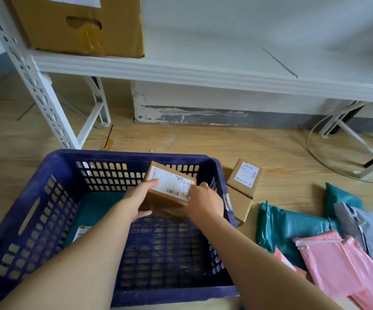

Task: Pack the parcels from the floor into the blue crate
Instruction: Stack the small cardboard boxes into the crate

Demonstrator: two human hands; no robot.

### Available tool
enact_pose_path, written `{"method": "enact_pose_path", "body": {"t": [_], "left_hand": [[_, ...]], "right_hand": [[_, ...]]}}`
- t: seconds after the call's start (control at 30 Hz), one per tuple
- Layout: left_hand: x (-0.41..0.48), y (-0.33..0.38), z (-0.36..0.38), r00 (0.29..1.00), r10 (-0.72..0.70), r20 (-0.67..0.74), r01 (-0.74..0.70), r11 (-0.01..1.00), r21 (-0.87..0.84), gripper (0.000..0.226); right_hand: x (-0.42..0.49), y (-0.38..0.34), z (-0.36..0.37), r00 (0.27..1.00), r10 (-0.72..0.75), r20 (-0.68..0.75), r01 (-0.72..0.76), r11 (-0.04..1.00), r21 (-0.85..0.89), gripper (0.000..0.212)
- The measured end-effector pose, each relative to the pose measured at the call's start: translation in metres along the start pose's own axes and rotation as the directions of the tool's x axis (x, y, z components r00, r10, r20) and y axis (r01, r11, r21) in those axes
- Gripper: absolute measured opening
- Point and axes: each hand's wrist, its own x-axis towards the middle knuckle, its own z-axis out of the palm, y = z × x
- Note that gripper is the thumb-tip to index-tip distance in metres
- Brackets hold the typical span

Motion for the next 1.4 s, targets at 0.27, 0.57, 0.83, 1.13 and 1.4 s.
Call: {"method": "enact_pose_path", "body": {"t": [0.27, 0.57, 0.83, 1.13, 1.4], "left_hand": [[0.037, -0.026, 0.016, 0.984, -0.153, 0.089, 0.142, 0.983, 0.116, 0.048], [0.076, -0.050, 0.050, 0.968, -0.233, 0.092, 0.203, 0.944, 0.261, 0.068], [0.099, -0.063, 0.064, 0.975, -0.198, 0.106, 0.168, 0.957, 0.238, 0.051], [0.116, -0.067, 0.065, 0.989, -0.130, 0.064, 0.108, 0.957, 0.270, 0.040], [0.109, -0.060, 0.066, 0.995, -0.090, 0.053, 0.055, 0.883, 0.466, 0.041]], "right_hand": [[0.027, -0.010, 0.033, 0.990, 0.051, 0.130, -0.058, 0.997, 0.056, 0.038], [0.057, 0.010, 0.067, 0.957, 0.221, 0.189, -0.256, 0.948, 0.190, 0.039], [0.074, 0.026, 0.079, 0.914, 0.305, 0.268, -0.384, 0.862, 0.331, 0.033], [0.079, 0.034, 0.089, 0.895, 0.321, 0.311, -0.422, 0.836, 0.350, 0.038], [0.081, 0.038, 0.089, 0.899, 0.298, 0.320, -0.402, 0.851, 0.338, 0.039]]}}
